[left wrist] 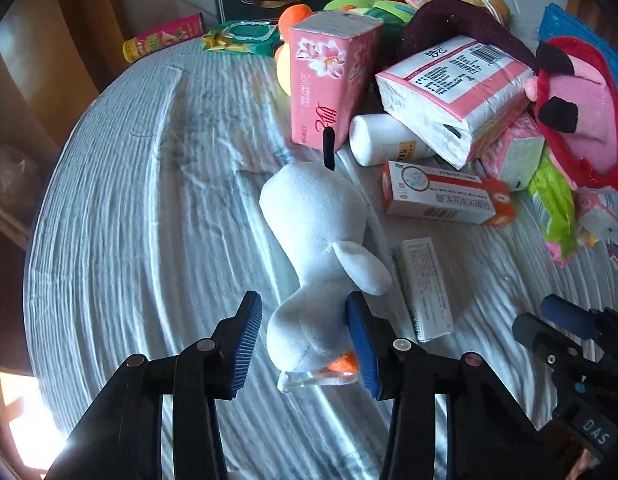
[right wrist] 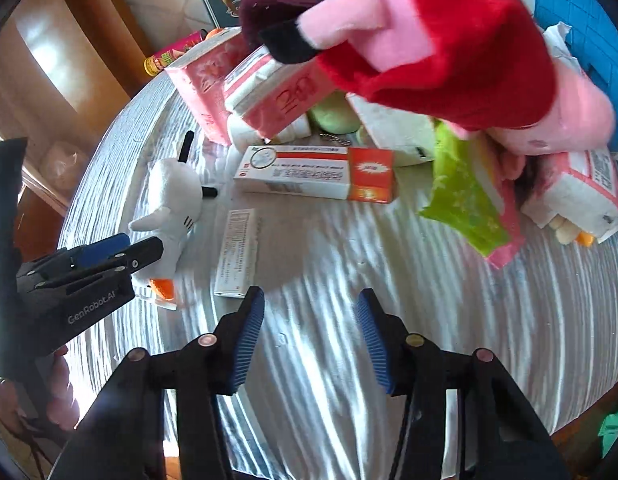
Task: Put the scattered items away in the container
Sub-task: 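Grasp the white plush bunny with left gripper while right gripper grasps the small white box, then lift and carry the plush bunny and white box over the blue bin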
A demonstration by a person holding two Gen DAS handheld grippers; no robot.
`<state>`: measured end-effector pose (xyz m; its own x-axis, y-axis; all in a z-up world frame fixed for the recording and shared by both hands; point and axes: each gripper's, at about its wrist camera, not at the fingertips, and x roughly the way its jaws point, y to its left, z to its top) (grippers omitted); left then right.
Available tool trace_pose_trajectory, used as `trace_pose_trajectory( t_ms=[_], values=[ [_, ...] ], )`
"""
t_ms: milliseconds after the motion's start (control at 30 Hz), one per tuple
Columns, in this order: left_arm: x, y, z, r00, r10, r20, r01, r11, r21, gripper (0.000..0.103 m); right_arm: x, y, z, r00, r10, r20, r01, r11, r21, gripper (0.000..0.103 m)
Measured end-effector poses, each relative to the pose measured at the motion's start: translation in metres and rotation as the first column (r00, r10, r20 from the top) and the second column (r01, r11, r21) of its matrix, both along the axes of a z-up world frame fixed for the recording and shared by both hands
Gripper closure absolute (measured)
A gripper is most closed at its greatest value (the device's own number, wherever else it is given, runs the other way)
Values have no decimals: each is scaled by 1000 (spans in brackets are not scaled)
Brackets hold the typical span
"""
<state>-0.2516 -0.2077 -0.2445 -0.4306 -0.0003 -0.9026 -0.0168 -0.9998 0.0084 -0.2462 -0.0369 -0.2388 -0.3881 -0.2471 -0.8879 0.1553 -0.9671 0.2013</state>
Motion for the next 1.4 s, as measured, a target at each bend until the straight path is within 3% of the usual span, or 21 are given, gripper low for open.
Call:
trace_pose_trajectory(
  t_ms=[33, 67, 100, 167, 400, 467, 500, 567, 633, 700, 767, 833, 867, 900, 1400],
  values=[
    [-1, -3, 0, 1000, -7, -2, 7, 1000, -4, 57, -4, -8, -3, 1000, 7, 6, -7, 1000, 1, 59],
    [-2, -6, 0, 1000, -15, -3, 15, 1000, -6, 50, -8, -16, -6, 1000, 14, 11, -15, 1000, 3, 59],
    [-5, -8, -2, 1000, -26, 5, 26, 1000, -4, 35, -12, -24, -9, 1000, 20, 16, -20, 1000, 5, 59],
    [-9, -10, -8, 999, -35, 14, 35, 999, -10, 25, -20, -35, -14, 999, 26, 22, -26, 1000, 13, 60],
    [-23, -16, -24, 997, -68, 32, 66, 996, 55, 28, -41, -36, -25, 999, -5, 49, 5, 1000, 7, 61],
    [-21, -12, -22, 994, -103, 26, 101, 993, 68, 53, -42, -39, -24, 999, 6, 46, -6, 1000, 2, 61],
    [-20, -10, -19, 993, -115, 21, 113, 992, 53, 60, -42, -41, -23, 999, 12, 45, -12, 1000, -6, 61],
    [-19, -8, -15, 992, -126, 9, 126, 992, 10, 60, -43, -47, -24, 998, 27, 56, -26, 1000, -17, 61],
    [-23, -14, -15, 992, -123, 12, 123, 992, -2, 52, -45, -54, -32, 996, 44, 82, -44, 999, 8, 60],
    [-27, -17, -18, 993, -116, 17, 117, 993, -9, 36, -46, -56, -32, 997, 38, 65, -41, 998, 43, 66],
    [-31, -12, -24, 992, -121, 34, 121, 993, 6, 34, -49, -48, -33, 997, 5, 77, -9, 999, 46, 71],
    [-37, -4, -32, 991, -126, 48, 126, 992, 1, 35, -50, -40, -33, 997, -6, 81, 2, 999, 48, 75],
    [-39, -1, -36, 990, -126, 58, 126, 992, 3, 42, -50, -38, -34, 996, -9, 83, 5, 999, 47, 75],
    [-42, 1, -40, 990, -127, 67, 127, 992, 5, 57, -51, -35, -34, 996, -11, 86, 7, 999, 46, 75],
    [-25, -4, -22, 995, -104, 1, 104, 995, 7, 59, -53, -52, -27, 999, 23, 32, -25, 998, 61, 77]
  ],
)
